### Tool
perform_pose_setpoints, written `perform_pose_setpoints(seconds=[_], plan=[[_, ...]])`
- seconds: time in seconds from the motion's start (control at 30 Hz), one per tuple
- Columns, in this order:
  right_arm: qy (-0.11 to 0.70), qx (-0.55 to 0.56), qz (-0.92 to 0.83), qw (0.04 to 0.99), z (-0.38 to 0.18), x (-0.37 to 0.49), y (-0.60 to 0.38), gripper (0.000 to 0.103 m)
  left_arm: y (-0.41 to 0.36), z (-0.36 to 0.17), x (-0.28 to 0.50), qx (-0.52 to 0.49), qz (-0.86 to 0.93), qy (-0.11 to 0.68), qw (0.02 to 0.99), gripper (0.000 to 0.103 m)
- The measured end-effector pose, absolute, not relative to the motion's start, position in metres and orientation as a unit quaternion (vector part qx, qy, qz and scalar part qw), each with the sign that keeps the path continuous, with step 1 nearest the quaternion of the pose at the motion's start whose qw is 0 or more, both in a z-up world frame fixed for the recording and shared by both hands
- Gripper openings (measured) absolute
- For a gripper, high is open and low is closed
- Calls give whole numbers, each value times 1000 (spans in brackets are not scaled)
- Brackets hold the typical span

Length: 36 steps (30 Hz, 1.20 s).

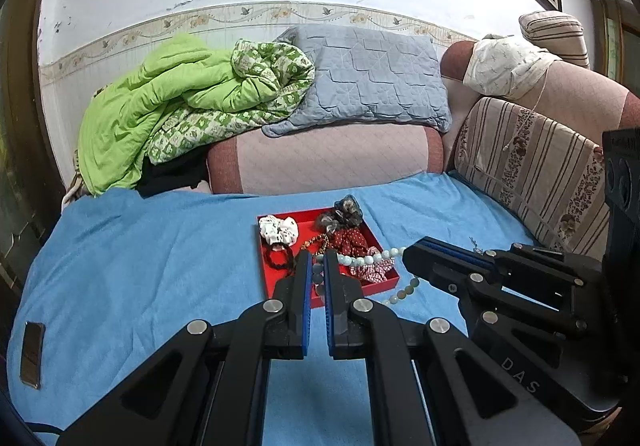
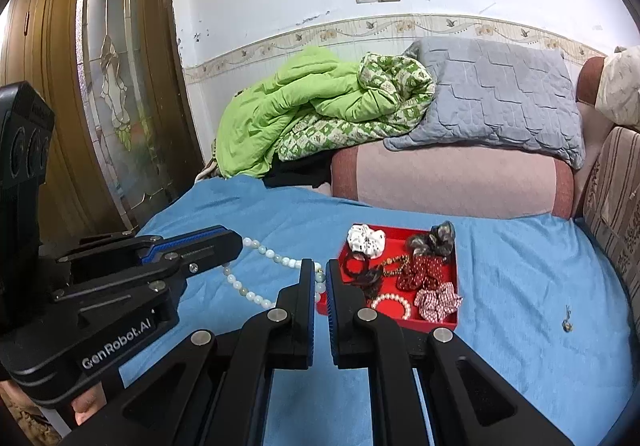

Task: Organize jewelry
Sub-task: 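Carry the bead bracelet over the red tray with the right tool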

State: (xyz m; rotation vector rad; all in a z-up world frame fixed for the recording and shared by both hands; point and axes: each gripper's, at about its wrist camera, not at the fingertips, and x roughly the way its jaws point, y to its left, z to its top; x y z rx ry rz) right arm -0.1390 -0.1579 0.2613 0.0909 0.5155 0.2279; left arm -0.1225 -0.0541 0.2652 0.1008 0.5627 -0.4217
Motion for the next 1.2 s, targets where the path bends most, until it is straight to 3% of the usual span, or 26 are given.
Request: perform_pose_setpoints(seconds=[0.47, 1.2], plan=[[256, 52, 104, 960, 262, -105, -171, 7, -75, 261, -88, 73, -203, 279, 936, 5], [307, 88, 78, 944, 210, -71, -210, 7, -101, 221, -46, 75, -215, 323, 919, 5]])
